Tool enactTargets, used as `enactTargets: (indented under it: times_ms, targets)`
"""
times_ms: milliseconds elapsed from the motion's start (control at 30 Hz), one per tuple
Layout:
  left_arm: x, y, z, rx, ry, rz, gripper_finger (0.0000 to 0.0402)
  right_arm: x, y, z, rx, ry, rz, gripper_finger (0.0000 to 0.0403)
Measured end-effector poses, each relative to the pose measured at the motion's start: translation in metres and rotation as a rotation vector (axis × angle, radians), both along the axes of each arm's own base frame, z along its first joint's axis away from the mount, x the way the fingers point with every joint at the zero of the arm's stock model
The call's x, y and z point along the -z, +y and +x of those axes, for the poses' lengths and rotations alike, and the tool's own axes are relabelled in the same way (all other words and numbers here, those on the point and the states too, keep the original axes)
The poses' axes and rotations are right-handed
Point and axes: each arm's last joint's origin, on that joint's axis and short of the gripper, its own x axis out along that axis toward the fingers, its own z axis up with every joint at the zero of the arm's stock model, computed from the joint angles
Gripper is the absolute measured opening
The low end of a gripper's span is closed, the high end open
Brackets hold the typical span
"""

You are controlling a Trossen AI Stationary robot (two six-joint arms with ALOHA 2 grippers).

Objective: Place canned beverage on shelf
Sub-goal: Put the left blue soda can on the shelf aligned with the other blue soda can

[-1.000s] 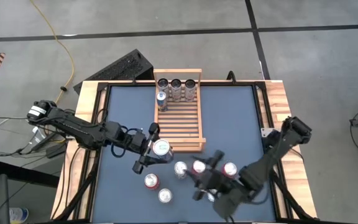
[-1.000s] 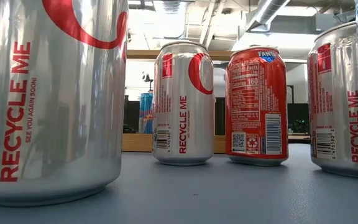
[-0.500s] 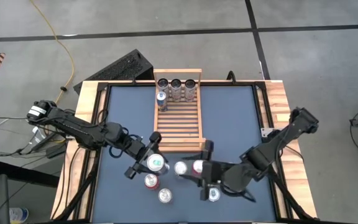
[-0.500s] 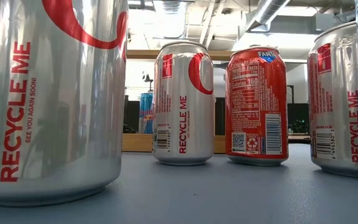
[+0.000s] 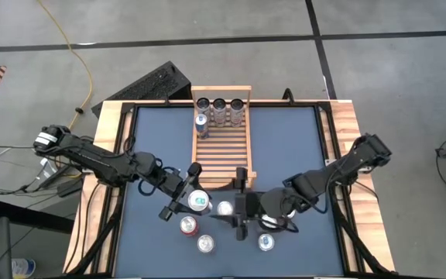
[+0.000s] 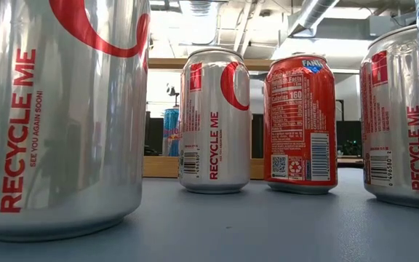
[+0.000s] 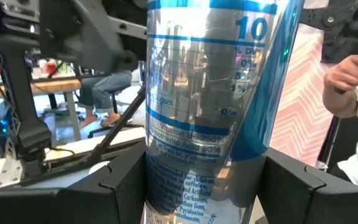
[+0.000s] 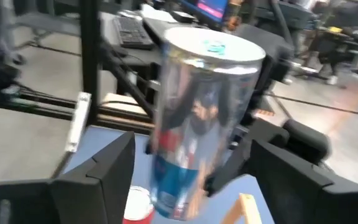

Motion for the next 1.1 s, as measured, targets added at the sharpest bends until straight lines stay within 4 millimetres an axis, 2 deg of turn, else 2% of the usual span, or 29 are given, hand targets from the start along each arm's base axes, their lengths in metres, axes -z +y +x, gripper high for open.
enactTargets:
  times_ms: [167, 333, 567, 1100]
  targets:
    - [-0.001, 0.005, 0.001, -0.019, -0.012, 0.006, 0.0229, 0.000, -0.001, 0.003, -0.026, -0.006, 0.016, 0.0316]
    - [-0.001, 0.008, 0.002, -0.042, -0.019, 0.002, 0.0229, 0.009, -0.013, 0.015, 0.063, 0.001, 0.029, 0.0317]
    - [-0.002, 0.009, 0.003, -0.079, -0.026, 0.015, 0.0229, 0.005, -0.018, 0.020, 0.081, -0.050, 0.032, 0.0317]
    - [-0.002, 0.011, 0.003, -0.102, -0.036, 0.014, 0.0229, 0.009, -0.012, 0.022, 0.077, -0.054, -0.014, 0.0280]
